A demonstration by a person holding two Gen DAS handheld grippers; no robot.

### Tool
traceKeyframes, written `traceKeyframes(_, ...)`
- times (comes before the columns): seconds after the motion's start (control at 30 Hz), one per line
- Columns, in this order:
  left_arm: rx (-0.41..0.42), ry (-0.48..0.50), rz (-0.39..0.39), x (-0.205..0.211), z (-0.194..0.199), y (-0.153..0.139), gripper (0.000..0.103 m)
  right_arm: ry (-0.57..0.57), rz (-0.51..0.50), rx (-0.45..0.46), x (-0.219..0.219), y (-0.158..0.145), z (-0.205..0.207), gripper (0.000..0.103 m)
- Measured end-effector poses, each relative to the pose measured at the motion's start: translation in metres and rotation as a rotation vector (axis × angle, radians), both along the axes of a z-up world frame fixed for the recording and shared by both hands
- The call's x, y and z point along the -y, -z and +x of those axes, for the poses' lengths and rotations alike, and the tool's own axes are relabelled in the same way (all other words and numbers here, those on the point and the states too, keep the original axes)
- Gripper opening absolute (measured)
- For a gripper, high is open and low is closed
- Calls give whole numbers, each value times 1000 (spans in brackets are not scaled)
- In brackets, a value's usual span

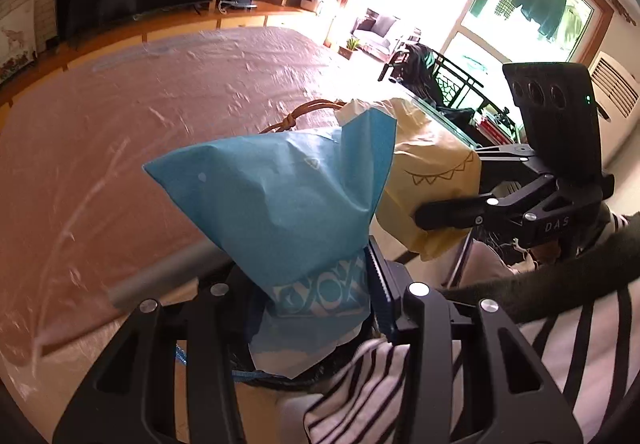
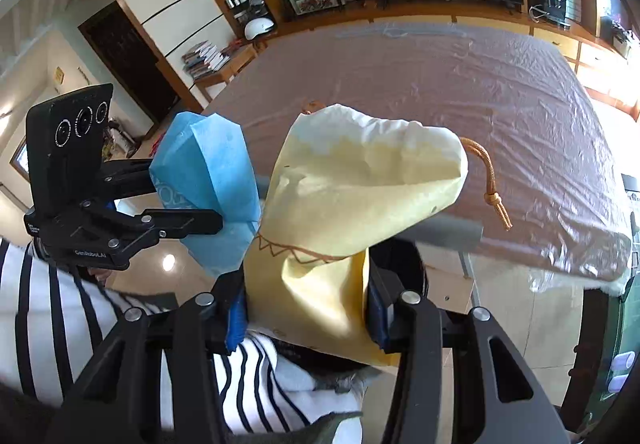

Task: Collect trash
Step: 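Carry the blue bag and yellow bag with both tools over the bin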

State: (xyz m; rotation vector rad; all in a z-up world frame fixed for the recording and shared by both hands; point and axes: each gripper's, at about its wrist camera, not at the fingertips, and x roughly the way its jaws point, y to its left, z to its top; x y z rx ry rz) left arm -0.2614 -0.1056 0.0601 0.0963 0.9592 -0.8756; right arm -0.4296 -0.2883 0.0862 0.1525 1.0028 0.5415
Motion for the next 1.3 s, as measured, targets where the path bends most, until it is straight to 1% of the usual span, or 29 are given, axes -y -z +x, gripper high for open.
traceKeyframes(0.13,-37,-4,21,1,-2,14,45,-34,-6,-39,-2,14,-10,46)
traceKeyframes(0.23,-64,-19,47,2,0,31,45,-66,-26,-62,-8,26,-15,46)
traceKeyframes(0.3,-72,-25,58,4,1,39,45,-84,-37,-86,-12,36,-16,46)
traceKeyframes(0.4,-81,-35,96,8,4,53,45,-104,-54,-112,-15,51,-19,46)
traceKeyframes(0.53,-95,-45,126,12,5,70,45,-118,-71,-140,-20,65,-17,46)
traceKeyframes(0.93,-105,-61,233,26,0,113,45,-105,-118,-209,-31,108,-8,46)
traceKeyframes(1.03,-106,-62,251,20,-2,121,45,-103,-129,-217,-36,115,-5,46)
traceKeyframes(1.3,-110,-65,289,27,4,134,45,-91,-145,-228,-46,130,7,46)
